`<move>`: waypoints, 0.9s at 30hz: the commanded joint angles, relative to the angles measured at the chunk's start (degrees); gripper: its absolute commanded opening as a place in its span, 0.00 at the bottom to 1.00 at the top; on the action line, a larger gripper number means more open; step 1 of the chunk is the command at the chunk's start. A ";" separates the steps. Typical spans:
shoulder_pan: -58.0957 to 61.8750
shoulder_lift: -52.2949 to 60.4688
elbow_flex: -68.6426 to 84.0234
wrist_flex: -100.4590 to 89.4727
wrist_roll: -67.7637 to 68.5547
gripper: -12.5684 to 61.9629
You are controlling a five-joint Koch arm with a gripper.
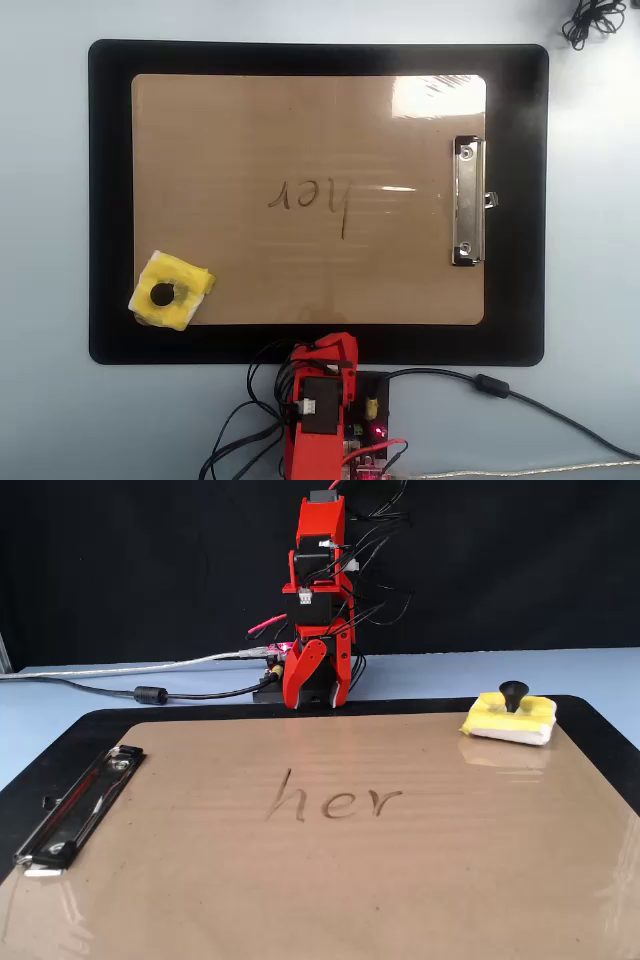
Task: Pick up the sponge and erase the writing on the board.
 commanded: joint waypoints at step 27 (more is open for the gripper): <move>-11.25 3.69 -14.85 -16.17 -4.31 0.62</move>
